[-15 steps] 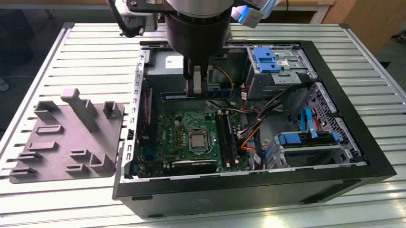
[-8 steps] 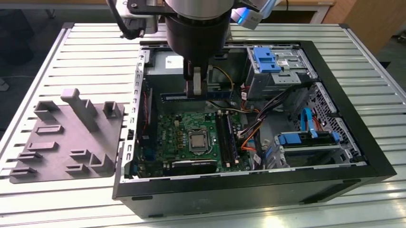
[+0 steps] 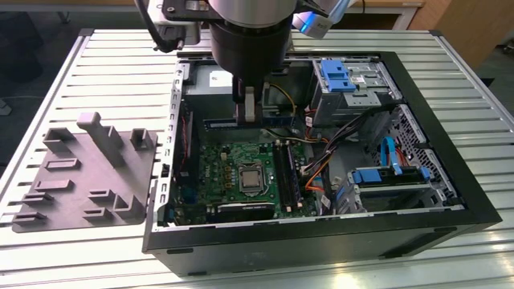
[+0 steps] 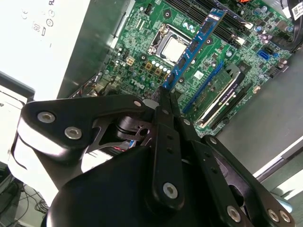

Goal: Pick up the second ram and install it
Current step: 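Pick up the second ram and move it above second insertion slot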

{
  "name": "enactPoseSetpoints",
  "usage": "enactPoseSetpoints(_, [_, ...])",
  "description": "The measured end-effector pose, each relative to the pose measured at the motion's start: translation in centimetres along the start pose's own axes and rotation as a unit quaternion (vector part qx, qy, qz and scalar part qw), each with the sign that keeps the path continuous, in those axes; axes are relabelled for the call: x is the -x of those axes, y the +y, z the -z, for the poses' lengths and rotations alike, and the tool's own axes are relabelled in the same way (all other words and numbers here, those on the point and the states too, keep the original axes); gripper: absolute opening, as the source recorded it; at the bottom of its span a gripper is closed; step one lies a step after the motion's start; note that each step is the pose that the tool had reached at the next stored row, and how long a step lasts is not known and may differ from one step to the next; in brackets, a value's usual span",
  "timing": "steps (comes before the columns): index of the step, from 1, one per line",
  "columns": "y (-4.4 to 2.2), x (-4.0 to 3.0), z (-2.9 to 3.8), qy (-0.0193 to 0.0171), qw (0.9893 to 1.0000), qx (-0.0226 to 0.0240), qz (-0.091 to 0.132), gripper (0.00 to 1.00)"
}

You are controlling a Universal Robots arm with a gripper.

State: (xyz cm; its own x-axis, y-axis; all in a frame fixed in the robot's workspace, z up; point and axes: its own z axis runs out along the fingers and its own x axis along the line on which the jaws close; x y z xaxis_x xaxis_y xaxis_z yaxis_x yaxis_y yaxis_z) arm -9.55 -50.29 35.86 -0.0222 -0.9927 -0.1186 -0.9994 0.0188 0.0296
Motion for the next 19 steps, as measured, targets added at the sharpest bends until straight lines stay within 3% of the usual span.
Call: enactPoseSetpoints(19, [-0.09, -0.04, -0.39, 0.0, 1.0, 0.0, 0.0, 0.12])
